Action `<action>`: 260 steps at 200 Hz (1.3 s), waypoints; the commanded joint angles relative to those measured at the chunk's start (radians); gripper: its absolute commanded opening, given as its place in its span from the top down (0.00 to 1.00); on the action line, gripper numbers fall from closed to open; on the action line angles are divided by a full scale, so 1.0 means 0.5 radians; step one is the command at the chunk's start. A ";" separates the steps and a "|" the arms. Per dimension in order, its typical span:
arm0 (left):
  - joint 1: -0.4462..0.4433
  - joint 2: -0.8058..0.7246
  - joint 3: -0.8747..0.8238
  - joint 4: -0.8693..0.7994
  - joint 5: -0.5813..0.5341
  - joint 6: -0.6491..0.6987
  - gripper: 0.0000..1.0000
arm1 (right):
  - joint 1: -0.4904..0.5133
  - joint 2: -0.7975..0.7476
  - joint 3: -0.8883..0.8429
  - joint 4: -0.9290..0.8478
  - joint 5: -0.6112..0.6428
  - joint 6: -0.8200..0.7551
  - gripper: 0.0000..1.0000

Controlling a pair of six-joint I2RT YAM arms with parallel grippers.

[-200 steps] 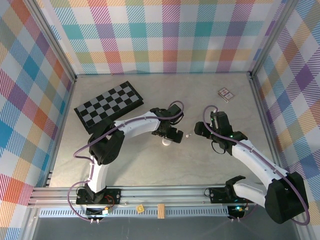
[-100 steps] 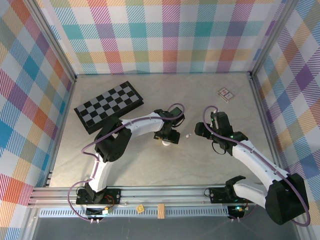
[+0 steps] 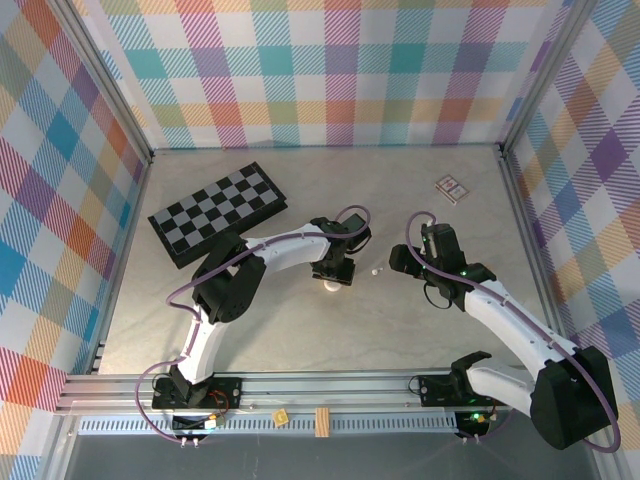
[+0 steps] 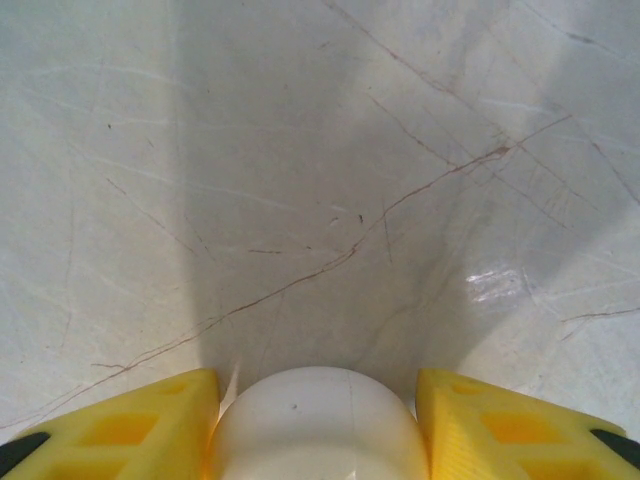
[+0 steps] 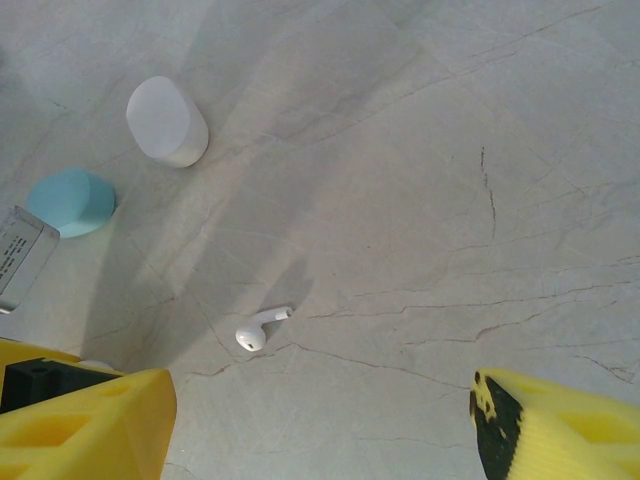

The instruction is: Insert the wireless bluetooth earbuds into the charging case

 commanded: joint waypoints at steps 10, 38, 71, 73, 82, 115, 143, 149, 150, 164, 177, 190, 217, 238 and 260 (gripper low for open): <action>-0.041 -0.131 -0.020 0.013 -0.019 -0.055 0.49 | -0.018 -0.037 -0.010 0.056 -0.075 -0.026 0.23; -0.029 -0.273 -0.094 0.167 -0.035 -0.131 0.49 | -0.018 -0.156 -0.079 0.148 -0.161 -0.112 0.22; 0.019 -0.482 -0.308 0.520 0.043 -0.332 0.49 | -0.018 -0.331 -0.217 0.339 -0.395 -0.265 0.21; 0.023 -0.496 -0.325 0.544 0.053 -0.347 0.49 | -0.019 -0.343 -0.226 0.356 -0.414 -0.273 0.21; 0.045 -0.560 -0.403 0.676 0.100 -0.425 0.50 | -0.016 -0.388 -0.274 0.434 -0.507 -0.304 0.21; 0.091 -0.754 -0.653 1.138 0.170 -0.763 0.49 | 0.001 -0.466 -0.364 0.644 -0.883 -0.424 0.17; 0.115 -0.828 -0.767 1.370 0.247 -1.023 0.50 | 0.059 -0.456 -0.388 0.803 -0.950 -0.474 0.16; 0.117 -0.833 -0.778 1.405 0.277 -1.074 0.50 | 0.065 -0.448 -0.392 0.833 -0.946 -0.467 0.16; 0.118 -0.835 -0.778 1.409 0.280 -1.083 0.50 | 0.065 -0.445 -0.392 0.836 -0.946 -0.468 0.16; 0.119 -0.830 -0.759 1.403 0.351 -1.200 0.49 | 0.071 -0.406 -0.373 0.883 -0.966 -0.461 0.16; 0.117 -0.835 -0.773 1.458 0.417 -1.287 0.49 | 0.080 -0.358 -0.360 0.928 -0.965 -0.439 0.16; 0.116 -0.852 -0.819 1.539 0.455 -1.376 0.50 | 0.092 -0.303 -0.357 0.981 -0.964 -0.427 0.17; 0.111 -0.888 -0.843 1.583 0.472 -1.420 0.49 | 0.108 -0.195 -0.312 1.034 -0.930 -0.368 0.21; 0.111 -0.917 -0.846 1.583 0.473 -1.421 0.50 | 0.114 -0.104 -0.272 1.088 -0.925 -0.300 0.28; 0.113 -0.931 -0.842 1.574 0.483 -1.406 0.50 | 0.126 0.005 -0.219 1.137 -0.943 -0.269 0.37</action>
